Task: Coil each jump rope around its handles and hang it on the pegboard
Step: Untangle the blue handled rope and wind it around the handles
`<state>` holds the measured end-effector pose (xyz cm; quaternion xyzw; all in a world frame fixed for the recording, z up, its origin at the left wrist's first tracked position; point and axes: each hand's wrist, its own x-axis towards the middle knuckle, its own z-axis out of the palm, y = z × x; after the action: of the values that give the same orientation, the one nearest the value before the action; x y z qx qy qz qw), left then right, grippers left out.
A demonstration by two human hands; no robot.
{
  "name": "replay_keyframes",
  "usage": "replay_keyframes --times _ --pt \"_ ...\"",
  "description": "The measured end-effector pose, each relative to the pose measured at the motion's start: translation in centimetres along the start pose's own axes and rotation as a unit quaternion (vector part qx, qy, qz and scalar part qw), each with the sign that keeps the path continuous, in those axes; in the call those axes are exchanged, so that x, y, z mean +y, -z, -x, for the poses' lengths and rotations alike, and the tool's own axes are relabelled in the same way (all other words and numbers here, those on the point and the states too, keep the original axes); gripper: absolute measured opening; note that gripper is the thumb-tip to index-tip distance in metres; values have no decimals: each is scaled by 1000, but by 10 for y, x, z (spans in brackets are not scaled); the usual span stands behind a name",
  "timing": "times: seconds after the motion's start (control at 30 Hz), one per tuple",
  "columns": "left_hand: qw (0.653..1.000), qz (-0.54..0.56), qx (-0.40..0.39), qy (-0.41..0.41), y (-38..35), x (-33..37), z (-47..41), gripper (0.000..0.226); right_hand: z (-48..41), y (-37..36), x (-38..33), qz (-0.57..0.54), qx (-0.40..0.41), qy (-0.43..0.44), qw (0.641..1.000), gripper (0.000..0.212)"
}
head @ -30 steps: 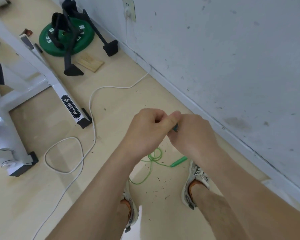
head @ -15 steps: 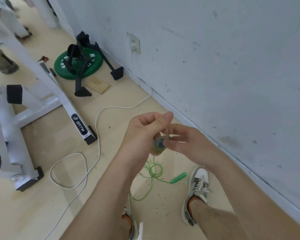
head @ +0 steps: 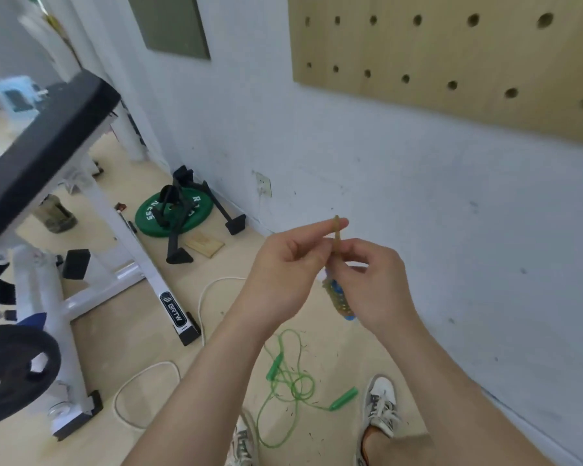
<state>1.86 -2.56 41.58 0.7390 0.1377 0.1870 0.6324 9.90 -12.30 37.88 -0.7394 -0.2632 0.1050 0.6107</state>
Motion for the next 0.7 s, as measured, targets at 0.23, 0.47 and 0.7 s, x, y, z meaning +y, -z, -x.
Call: replay_keyframes --times 0.23,0.47,0.7 --pt "992 -35 95 -72 -14 58 23 30 19 53 -71 -39 -180 -49 982 28" --pt "965 258 44 -17 -13 109 25 26 28 87 -118 -265 -86 -72 958 13" --pt "969 243 24 -29 -19 139 -19 21 -13 97 -141 -382 -99 -80 915 19"
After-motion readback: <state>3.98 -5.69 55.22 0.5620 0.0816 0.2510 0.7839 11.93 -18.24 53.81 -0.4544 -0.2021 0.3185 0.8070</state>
